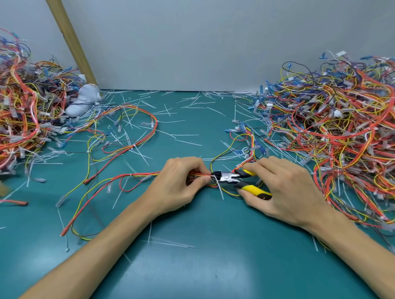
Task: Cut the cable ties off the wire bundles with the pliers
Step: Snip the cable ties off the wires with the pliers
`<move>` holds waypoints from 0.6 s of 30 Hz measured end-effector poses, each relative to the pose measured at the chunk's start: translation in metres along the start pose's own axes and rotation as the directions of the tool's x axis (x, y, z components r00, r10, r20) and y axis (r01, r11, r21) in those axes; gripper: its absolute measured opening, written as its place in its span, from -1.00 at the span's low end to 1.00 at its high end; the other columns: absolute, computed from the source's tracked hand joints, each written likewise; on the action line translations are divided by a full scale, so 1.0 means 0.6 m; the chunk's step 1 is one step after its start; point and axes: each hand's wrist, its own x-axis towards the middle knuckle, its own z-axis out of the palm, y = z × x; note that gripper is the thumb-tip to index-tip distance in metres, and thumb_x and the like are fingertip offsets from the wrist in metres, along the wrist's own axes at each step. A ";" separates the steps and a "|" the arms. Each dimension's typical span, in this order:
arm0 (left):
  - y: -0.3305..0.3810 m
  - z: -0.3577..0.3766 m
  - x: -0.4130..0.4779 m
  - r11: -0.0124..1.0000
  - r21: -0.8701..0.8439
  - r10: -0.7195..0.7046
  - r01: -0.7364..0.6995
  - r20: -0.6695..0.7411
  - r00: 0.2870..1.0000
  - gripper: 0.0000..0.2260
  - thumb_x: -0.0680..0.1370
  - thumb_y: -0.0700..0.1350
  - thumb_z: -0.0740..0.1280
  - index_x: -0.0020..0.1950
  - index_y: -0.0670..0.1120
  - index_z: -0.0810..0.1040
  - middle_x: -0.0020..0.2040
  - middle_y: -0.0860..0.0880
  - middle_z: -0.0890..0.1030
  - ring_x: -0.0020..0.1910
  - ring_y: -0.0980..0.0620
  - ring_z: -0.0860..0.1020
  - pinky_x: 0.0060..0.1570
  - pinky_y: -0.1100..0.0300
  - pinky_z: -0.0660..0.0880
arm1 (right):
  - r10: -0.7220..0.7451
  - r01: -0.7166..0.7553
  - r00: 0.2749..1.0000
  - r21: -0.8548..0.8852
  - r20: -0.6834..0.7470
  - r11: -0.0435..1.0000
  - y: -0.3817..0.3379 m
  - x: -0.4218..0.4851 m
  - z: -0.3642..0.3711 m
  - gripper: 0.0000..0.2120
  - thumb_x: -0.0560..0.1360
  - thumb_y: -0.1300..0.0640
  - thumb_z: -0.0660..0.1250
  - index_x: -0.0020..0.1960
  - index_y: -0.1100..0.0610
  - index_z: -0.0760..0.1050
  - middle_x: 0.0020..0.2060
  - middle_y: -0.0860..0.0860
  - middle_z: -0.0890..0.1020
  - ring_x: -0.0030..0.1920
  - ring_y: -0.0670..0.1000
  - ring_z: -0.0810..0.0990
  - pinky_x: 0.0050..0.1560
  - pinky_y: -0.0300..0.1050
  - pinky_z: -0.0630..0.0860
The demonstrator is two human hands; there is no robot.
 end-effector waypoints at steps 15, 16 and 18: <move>-0.008 0.006 -0.001 0.986 0.135 0.099 -0.094 -0.028 0.995 -0.91 0.52 -0.11 0.42 -0.14 -0.02 0.53 -0.23 0.23 0.44 -0.24 0.27 0.33 -0.12 0.39 0.23 | 0.043 -0.056 0.995 0.160 0.089 0.986 0.002 0.000 -0.001 -0.58 0.46 -0.26 0.23 0.12 0.01 0.56 -0.13 -0.09 0.61 -0.10 0.00 0.61 -0.21 -0.04 0.56; -0.008 0.005 0.000 0.985 0.142 0.108 -0.102 -0.030 0.994 -0.91 0.52 -0.11 0.42 -0.14 -0.02 0.53 -0.22 0.23 0.44 -0.23 0.26 0.31 -0.12 0.38 0.23 | 0.043 -0.057 0.995 0.165 0.087 0.985 0.002 0.001 -0.001 -0.58 0.46 -0.26 0.23 0.12 0.02 0.56 -0.13 -0.09 0.61 -0.11 0.01 0.61 -0.22 -0.04 0.56; -0.008 0.004 0.000 0.984 0.144 0.113 -0.107 -0.036 0.993 -0.92 0.52 -0.11 0.42 -0.14 -0.03 0.54 -0.22 0.22 0.44 -0.23 0.23 0.31 -0.13 0.37 0.24 | 0.046 -0.060 0.995 0.182 0.084 0.982 0.003 0.002 -0.002 -0.60 0.46 -0.24 0.26 0.12 0.02 0.56 -0.13 -0.08 0.61 -0.11 0.02 0.61 -0.23 -0.01 0.56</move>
